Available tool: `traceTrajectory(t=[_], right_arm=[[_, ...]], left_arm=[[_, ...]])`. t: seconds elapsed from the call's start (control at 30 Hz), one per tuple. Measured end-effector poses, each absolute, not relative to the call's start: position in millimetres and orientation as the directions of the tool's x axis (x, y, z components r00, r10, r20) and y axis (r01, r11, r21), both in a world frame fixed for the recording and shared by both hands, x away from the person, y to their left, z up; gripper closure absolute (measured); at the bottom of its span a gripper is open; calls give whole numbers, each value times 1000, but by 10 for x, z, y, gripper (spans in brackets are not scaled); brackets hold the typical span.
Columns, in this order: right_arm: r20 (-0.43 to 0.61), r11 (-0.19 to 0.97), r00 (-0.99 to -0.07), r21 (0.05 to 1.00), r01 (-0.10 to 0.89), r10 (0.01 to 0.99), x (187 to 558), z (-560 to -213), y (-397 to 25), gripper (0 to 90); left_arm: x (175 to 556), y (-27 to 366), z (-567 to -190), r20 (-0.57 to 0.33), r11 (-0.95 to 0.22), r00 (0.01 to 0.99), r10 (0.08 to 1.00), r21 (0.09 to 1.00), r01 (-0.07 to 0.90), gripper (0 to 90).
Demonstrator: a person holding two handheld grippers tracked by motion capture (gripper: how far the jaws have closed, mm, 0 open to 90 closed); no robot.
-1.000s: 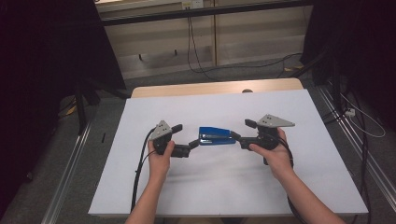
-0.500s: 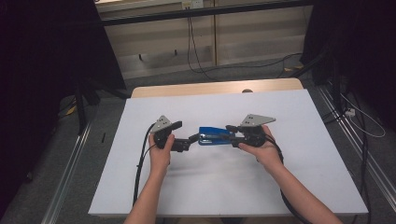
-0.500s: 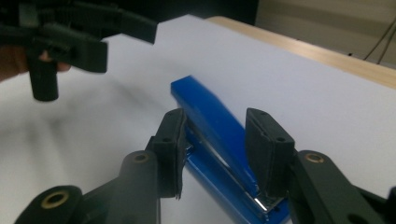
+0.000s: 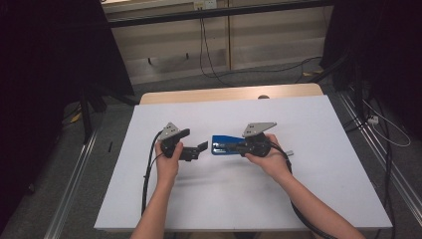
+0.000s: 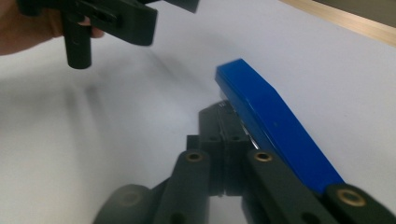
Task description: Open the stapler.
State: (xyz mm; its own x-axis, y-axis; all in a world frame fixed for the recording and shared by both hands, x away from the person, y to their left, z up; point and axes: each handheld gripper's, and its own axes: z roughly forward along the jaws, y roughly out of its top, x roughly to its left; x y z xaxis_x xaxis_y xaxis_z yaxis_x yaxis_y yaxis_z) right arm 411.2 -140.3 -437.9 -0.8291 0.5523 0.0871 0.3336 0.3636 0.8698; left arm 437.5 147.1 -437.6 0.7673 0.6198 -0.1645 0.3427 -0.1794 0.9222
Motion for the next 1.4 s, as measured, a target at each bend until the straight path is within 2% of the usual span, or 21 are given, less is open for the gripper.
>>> traceTrajectory(t=[0.2, 0.3, 0.77, 0.87, 1.0, 1.07, 1.13, 1.17, 1.2, 1.27, 1.3, 1.33, 1.4], right_arm=[[68, 415, -842, 847, 332, 535, 4200, -4447, -1306, 900], [24, 471, -852, 825, 313, 523, 4212, -4489, -1245, 900], [-84, 532, -846, 808, 251, 527, 4302, -4587, -1155, 900], [-86, 530, -848, 812, 245, 524, 4300, -4598, -1142, 900], [-112, 547, -846, 805, 231, 522, 4286, -4595, -1133, 900], [-108, 539, -847, 811, 229, 521, 4288, -4604, -1141, 900], [-103, 531, -846, 816, 229, 523, 4288, -4613, -1149, 900], [-97, 526, -845, 818, 233, 526, 4287, -4616, -1151, 900], [-92, 522, -843, 818, 239, 530, 4287, -4617, -1153, 900], [-88, 522, -842, 816, 246, 533, 4283, -4613, -1150, 900], [-89, 523, -842, 816, 244, 532, 4284, -4613, -1149, 900], [-87, 522, -841, 816, 247, 534, 4284, -4613, -1149, 900], [-88, 522, -841, 817, 245, 533, 4284, -4614, -1148, 900]], left_arm=[[4402, 1474, -4407, -161, -192, 757, 633, 915, 354, 30], [4423, 1481, -4434, -169, -197, 752, 638, 907, 371, 31], [4475, 1462, -4504, -184, -206, 726, 662, 888, 412, 37], [4486, 1438, -4492, -163, -248, 727, 667, 871, 423, 41], [4502, 1384, -4476, -150, -270, 739, 657, 869, 416, 87], [4505, 1361, -4469, -137, -282, 746, 652, 869, 406, 128], [4504, 1343, -4463, -119, -304, 749, 652, 864, 402, 210], [4504, 1339, -4465, -118, -311, 757, 643, 863, 399, 279], [4506, 1332, -4470, -113, -325, 766, 633, 859, 396, 391], [4509, 1308, -4480, -98, -361, 769, 631, 841, 403, 508], [4516, 1294, -4490, -97, -374, 775, 624, 834, 405, 644], [4520, 1278, -4500, -99, -379, 774, 625, 828, 413, 644], [4538, 1245, -4519, -113, -382, 789, 604, 828, 411, 766]])
